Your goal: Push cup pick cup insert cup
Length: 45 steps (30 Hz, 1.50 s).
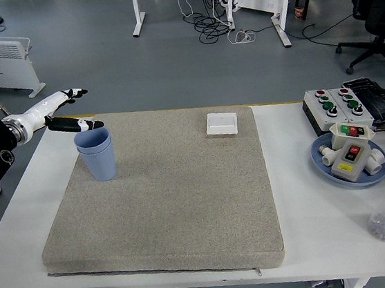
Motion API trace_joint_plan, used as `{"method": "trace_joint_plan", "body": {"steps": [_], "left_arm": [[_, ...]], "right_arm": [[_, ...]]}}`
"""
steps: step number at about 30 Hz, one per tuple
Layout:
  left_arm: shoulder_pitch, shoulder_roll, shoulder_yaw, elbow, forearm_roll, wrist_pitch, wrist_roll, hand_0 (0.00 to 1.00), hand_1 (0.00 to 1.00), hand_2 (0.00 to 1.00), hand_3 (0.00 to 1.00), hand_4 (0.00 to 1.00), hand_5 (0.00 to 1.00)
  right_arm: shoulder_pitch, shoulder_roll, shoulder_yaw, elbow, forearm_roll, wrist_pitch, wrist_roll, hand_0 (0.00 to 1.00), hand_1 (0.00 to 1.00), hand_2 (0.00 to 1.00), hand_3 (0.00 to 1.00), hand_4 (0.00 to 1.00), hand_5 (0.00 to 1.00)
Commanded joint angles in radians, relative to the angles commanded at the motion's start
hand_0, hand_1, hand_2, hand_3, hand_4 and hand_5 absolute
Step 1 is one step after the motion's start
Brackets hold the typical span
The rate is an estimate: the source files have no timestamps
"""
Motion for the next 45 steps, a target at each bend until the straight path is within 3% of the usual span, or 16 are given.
{"method": "trace_joint_plan", "body": {"steps": [5, 6, 8, 11, 12, 13, 17, 18, 19, 23, 24, 28, 30, 36, 42, 45], "left_arm": [[0.042, 0.036, -0.052, -0.125, -0.12, 0.111, -0.133, 0.913, 0.89, 0.998, 0.917, 0.806, 0.529], [0.052, 0.043, -0.07, -0.158, -0.155, 0.123, -0.146, 0.725, 0.703, 0.719, 0.592, 0.646, 0.553], [0.067, 0.053, -0.096, -0.214, -0.217, 0.131, -0.148, 0.725, 0.703, 0.719, 0.592, 0.646, 0.553], [0.107, 0.079, -0.153, -0.308, -0.315, 0.131, -0.104, 0.725, 0.703, 0.719, 0.592, 0.646, 0.553], [0.128, 0.089, -0.177, -0.34, -0.354, 0.131, -0.077, 0.691, 0.672, 0.689, 0.561, 0.584, 0.636], [0.136, 0.093, -0.189, -0.361, -0.395, 0.13, -0.061, 0.691, 0.672, 0.689, 0.561, 0.584, 0.636], [0.241, 0.116, -0.303, -0.481, -0.564, 0.142, 0.076, 0.691, 0.672, 0.689, 0.561, 0.584, 0.636], [0.251, 0.118, -0.314, -0.493, -0.603, 0.142, 0.091, 0.714, 0.71, 0.757, 0.606, 0.594, 0.804], [0.287, 0.122, -0.35, -0.529, -0.648, 0.142, 0.112, 0.714, 0.71, 0.757, 0.606, 0.594, 0.804], [0.427, 0.129, -0.488, -0.651, -0.817, 0.123, 0.104, 0.714, 0.71, 0.757, 0.606, 0.594, 0.804], [0.46, 0.131, -0.517, -0.677, -0.856, 0.122, 0.099, 0.775, 0.77, 0.832, 0.708, 0.596, 0.998], [0.562, 0.133, -0.591, -0.744, -1.025, 0.107, 0.123, 0.775, 0.77, 0.832, 0.708, 0.596, 0.998], [0.615, 0.121, -0.633, -0.769, -1.107, 0.088, 0.148, 0.789, 0.789, 0.841, 0.763, 0.601, 0.998], [0.764, 0.062, -0.73, -0.769, -1.346, 0.061, 0.186, 0.786, 0.783, 0.832, 0.757, 0.59, 0.998], [0.87, 0.001, -0.789, -0.763, -1.337, 0.058, 0.195, 0.795, 0.794, 0.839, 0.769, 0.591, 0.998], [0.887, -0.019, -0.8, -0.757, -1.32, 0.055, 0.186, 0.795, 0.794, 0.839, 0.769, 0.591, 0.998]], "right_arm": [[0.003, 0.0, 0.003, 0.0, 0.002, 0.0, 0.001, 0.726, 0.654, 0.67, 0.588, 0.133, 0.495], [0.003, 0.0, 0.003, 0.0, 0.003, 0.0, 0.001, 0.726, 0.654, 0.67, 0.588, 0.132, 0.494], [0.004, 0.0, 0.004, 0.0, 0.005, 0.0, 0.001, 0.726, 0.654, 0.67, 0.588, 0.132, 0.494], [0.007, -0.002, 0.007, 0.0, 0.007, 0.0, 0.003, 0.726, 0.654, 0.67, 0.588, 0.132, 0.494], [0.008, -0.003, 0.01, 0.0, 0.007, -0.001, 0.003, 0.726, 0.654, 0.669, 0.588, 0.133, 0.492], [0.008, -0.003, 0.01, 0.0, 0.008, -0.001, 0.003, 0.726, 0.654, 0.669, 0.588, 0.133, 0.492], [0.01, -0.005, 0.012, 0.0, 0.014, -0.001, 0.006, 0.726, 0.654, 0.669, 0.588, 0.133, 0.492], [0.01, -0.005, 0.012, 0.0, 0.014, -0.001, 0.007, 0.726, 0.653, 0.669, 0.588, 0.133, 0.493], [0.012, -0.006, 0.014, 0.0, 0.013, -0.001, 0.008, 0.726, 0.653, 0.669, 0.588, 0.133, 0.493], [0.016, -0.008, 0.018, 0.0, 0.013, -0.001, 0.009, 0.726, 0.653, 0.669, 0.588, 0.133, 0.493], [0.017, -0.008, 0.02, 0.0, 0.014, -0.001, 0.009, 0.726, 0.653, 0.669, 0.588, 0.133, 0.491], [0.019, -0.01, 0.024, 0.0, 0.012, -0.002, 0.009, 0.726, 0.653, 0.669, 0.588, 0.133, 0.491], [0.02, -0.01, 0.028, 0.0, 0.011, -0.002, 0.011, 0.726, 0.653, 0.67, 0.588, 0.134, 0.49], [0.021, -0.01, 0.037, 0.0, 0.005, -0.005, 0.013, 0.726, 0.653, 0.67, 0.588, 0.134, 0.491], [0.017, -0.008, 0.046, 0.0, -0.006, -0.008, 0.013, 0.726, 0.653, 0.67, 0.588, 0.134, 0.49], [0.015, -0.007, 0.049, 0.0, -0.011, -0.008, 0.013, 0.726, 0.653, 0.67, 0.588, 0.134, 0.49]]}}
